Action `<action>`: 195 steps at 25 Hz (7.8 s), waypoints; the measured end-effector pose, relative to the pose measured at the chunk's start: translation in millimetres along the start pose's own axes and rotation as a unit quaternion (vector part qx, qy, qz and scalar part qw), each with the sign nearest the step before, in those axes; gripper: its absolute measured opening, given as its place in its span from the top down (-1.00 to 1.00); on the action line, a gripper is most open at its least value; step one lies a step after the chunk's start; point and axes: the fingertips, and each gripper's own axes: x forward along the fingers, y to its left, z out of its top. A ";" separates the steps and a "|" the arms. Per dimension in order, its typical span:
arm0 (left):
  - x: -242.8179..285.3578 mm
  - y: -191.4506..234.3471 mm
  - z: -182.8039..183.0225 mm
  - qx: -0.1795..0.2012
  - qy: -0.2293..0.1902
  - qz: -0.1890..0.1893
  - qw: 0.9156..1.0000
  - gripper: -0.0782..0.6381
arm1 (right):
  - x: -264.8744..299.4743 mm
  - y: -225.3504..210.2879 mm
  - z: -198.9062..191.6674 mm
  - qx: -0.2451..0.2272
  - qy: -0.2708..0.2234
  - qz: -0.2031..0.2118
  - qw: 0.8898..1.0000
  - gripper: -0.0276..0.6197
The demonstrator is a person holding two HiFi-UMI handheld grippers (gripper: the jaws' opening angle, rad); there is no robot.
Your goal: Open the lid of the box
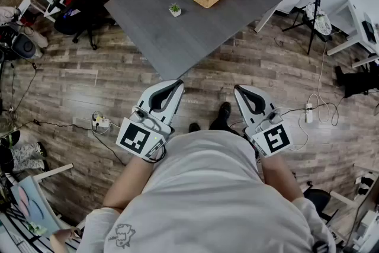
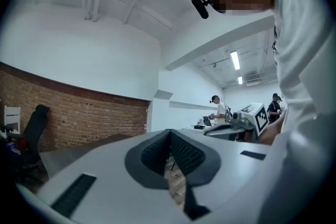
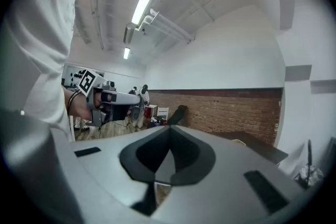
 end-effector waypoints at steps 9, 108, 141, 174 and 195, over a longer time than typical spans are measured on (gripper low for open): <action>17.6 4.9 -4.4 -0.004 0.003 0.004 1.000 0.75 | 6.1 -14.0 -4.6 0.005 0.000 0.010 1.000 0.91; 379.7 244.0 -14.6 -0.036 0.013 0.085 0.996 0.75 | 277.9 -362.7 -51.1 0.030 0.015 0.190 0.981 0.21; 435.3 271.8 -40.0 -0.065 0.043 0.363 0.928 0.75 | 367.8 -431.0 -104.0 -0.039 0.034 0.503 0.863 0.21; 425.6 360.4 -156.3 -0.155 0.086 0.337 0.925 0.75 | 433.8 -363.7 -302.0 -0.190 0.221 0.572 0.767 0.09; 424.1 379.8 -204.4 -0.196 0.103 0.320 0.921 0.75 | 438.3 -347.4 -352.9 -0.285 0.235 0.578 0.727 0.13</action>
